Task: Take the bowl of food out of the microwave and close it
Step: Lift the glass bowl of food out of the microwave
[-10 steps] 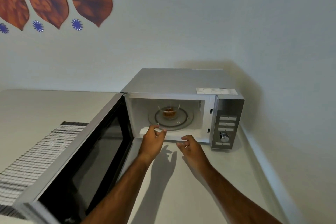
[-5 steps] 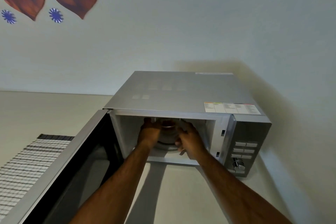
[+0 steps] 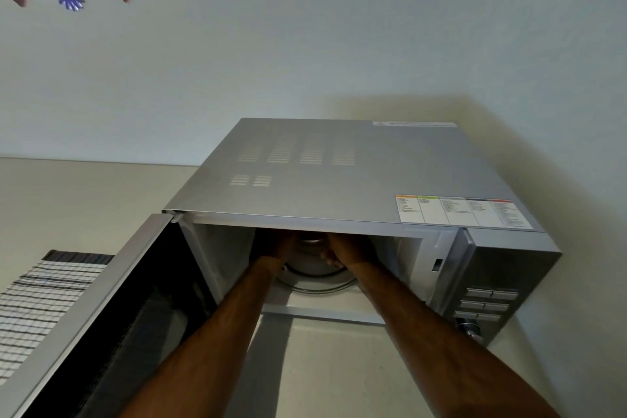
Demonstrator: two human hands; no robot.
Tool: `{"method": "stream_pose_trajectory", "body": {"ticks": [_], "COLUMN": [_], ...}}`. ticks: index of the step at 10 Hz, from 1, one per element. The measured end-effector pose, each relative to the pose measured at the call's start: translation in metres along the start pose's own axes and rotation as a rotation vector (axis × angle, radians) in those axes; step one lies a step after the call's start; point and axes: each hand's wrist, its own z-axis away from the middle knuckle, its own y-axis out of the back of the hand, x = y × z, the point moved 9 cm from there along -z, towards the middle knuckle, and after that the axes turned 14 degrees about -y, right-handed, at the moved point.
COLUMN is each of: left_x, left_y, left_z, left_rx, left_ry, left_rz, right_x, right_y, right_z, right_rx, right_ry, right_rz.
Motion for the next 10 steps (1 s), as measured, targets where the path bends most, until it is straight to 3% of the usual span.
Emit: {"method": "stream_pose_trajectory", "body": {"ticks": [1, 3, 4, 5, 10], "left_x": [0.000, -0.013, 0.016, 0.029, 0.047], "left_y": [0.003, -0.003, 0.014, 0.020, 0.047], "left_z": [-0.004, 0.015, 0.026, 0.037, 0.175], "left_rx": [0.058, 0.006, 0.118, 0.122, 0.176], "left_ry": [-0.067, 0.100, -0.018, -0.057, -0.059], "left_rz": [-0.040, 0.053, 0.030, 0.011, 0.137], "right_x": [-0.003, -0.002, 0.000, 0.007, 0.069], "right_y": [0.000, 0.004, 0.014, 0.014, 0.018], "right_z": [0.001, 0.010, 0.027, 0.041, 0.165], "right_rx": [0.022, 0.037, 0.120, 0.102, 0.089], "right_ry": [0.037, 0.100, 0.245, 0.275, 0.306], "right_rz": [0.037, -0.077, -0.082, -0.089, 0.011]}}
